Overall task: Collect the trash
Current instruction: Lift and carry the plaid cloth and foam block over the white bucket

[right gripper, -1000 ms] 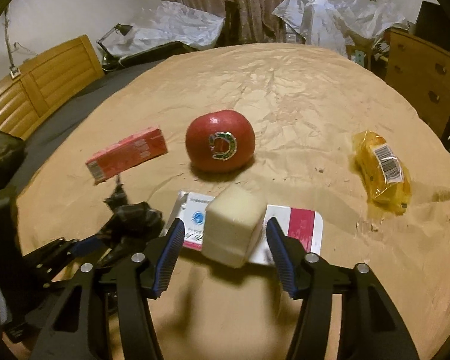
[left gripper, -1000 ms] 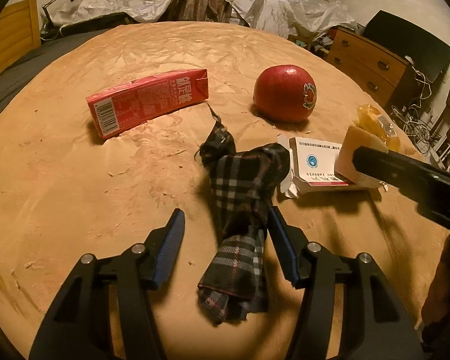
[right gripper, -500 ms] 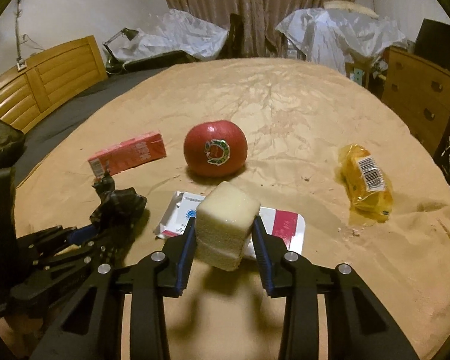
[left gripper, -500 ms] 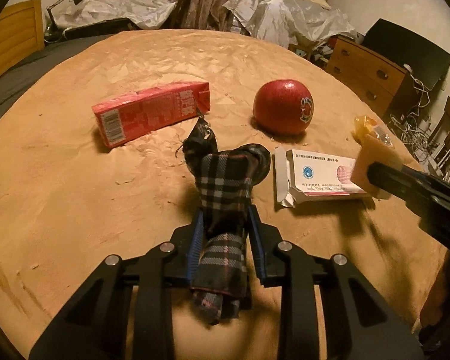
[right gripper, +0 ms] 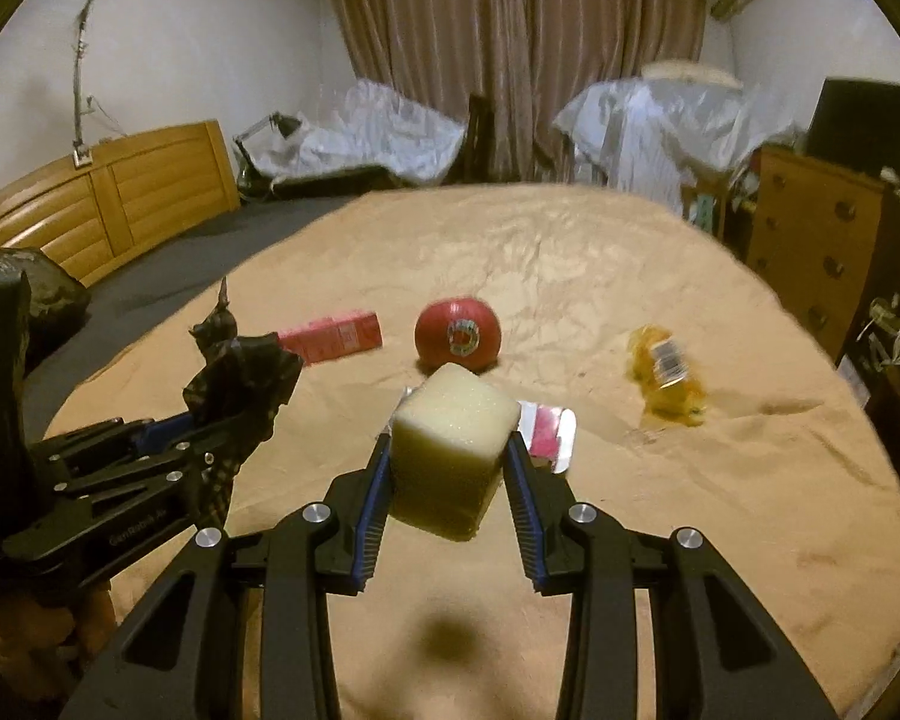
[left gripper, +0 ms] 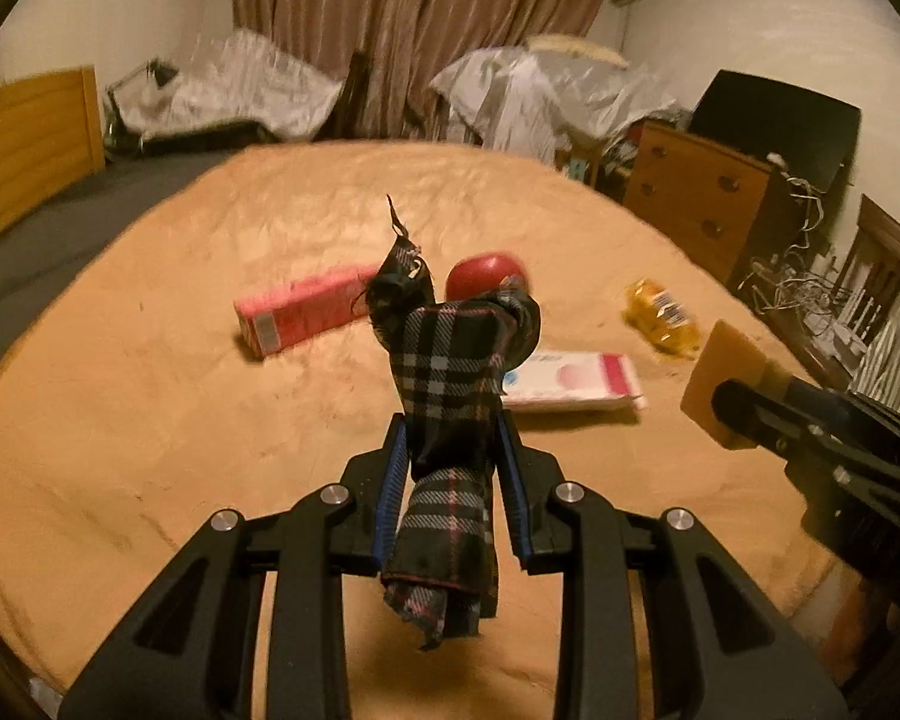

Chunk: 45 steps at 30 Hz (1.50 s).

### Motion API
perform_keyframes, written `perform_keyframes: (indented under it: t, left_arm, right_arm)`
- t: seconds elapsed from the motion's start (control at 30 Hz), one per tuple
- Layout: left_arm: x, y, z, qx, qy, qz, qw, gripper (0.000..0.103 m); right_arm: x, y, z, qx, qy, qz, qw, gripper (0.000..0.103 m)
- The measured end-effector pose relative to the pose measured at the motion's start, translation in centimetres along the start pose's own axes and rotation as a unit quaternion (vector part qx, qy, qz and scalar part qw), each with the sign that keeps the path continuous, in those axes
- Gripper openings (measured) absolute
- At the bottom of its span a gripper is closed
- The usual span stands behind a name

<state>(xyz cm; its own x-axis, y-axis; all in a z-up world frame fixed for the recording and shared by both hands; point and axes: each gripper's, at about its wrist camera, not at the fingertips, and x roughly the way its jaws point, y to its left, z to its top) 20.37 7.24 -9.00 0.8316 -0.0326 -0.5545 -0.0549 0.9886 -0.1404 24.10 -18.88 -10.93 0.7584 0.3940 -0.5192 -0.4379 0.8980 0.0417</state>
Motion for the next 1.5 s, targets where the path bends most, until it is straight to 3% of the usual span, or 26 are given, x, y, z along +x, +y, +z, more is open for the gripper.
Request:
perform_keyframes:
  t: [0.27, 0.43, 1.0, 1.5]
  left_arm:
    - [-5.0, -2.9, 0.5, 0.031, -0.073, 0.024, 0.9966, 0.028]
    - [-6.6, -4.4, 0.6, 0.044, -0.098, 0.029, 0.9938, 0.028]
    - [-7.2, -7.7, 0.8, 0.062, -0.095, -0.003, 0.9936, 0.028]
    - [-7.0, -14.8, 0.4, 0.104, -0.084, -0.063, 0.9890, 0.028]
  right_arm:
    - [-7.2, 0.6, -0.9, 0.005, -0.070, -0.030, 0.997, 0.038]
    - [-9.6, 0.9, -1.0, 0.011, -0.089, -0.035, 0.995, 0.038]
    - [-14.2, -0.6, -1.1, 0.010, -0.087, -0.062, 0.994, 0.038]
    - [-21.9, -7.9, -2.2, 0.034, -0.084, -0.118, 0.989, 0.038]
